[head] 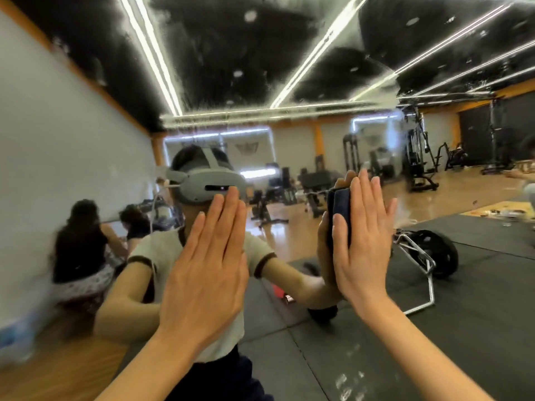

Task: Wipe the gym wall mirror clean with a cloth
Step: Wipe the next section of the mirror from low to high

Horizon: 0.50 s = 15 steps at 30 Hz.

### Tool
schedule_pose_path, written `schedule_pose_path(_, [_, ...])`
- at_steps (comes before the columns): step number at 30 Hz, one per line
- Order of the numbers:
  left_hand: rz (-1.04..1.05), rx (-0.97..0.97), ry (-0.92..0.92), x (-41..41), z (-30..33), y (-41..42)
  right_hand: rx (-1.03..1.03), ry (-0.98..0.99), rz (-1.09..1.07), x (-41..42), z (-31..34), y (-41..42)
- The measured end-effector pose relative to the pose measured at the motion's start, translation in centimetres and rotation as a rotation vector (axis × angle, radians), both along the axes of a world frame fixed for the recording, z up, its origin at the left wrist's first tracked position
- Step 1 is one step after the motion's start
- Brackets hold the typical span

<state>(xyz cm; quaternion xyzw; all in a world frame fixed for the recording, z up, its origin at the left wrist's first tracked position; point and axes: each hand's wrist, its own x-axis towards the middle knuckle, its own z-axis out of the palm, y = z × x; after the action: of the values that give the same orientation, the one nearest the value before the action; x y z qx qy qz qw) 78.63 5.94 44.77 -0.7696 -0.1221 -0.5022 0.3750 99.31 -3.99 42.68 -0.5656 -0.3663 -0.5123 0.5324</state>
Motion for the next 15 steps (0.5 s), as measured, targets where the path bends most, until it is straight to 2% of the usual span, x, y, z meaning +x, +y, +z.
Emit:
schedule_pose_path(3, [0.016,-0.01,-0.01,0.1,0.1,-0.1,-0.034,0.017,0.008,-2.9,-1.9,0.9])
schedule_pose_path(5, [0.043,-0.01,-0.003,0.1,0.1,-0.1,-0.154,-0.15,-0.011,-4.5,-4.2,1.7])
schedule_pose_path(7, [0.059,-0.011,0.005,0.1,0.2,-0.1,-0.287,-0.399,-0.047,-3.9,-5.5,1.2])
schedule_pose_path(8, [0.058,-0.013,0.006,0.1,0.2,-0.2,-0.321,-0.474,-0.069,-2.7,-5.2,0.6])
schedule_pose_path(9, [0.052,-0.014,0.004,0.1,0.2,-0.2,-0.32,-0.468,-0.083,-1.4,-4.6,0.0])
schedule_pose_path(11, [0.044,-0.016,0.001,0.1,0.2,-0.3,-0.203,-0.209,-0.039,1.2,-2.3,-1.1])
schedule_pose_path(13, [0.046,-0.011,0.0,0.1,0.2,-0.3,0.028,0.133,0.045,2.0,-0.1,-1.4])
schedule_pose_path(15, [0.054,-0.003,-0.001,0.2,0.2,-0.4,0.165,0.286,0.089,-0.7,0.7,-0.1])
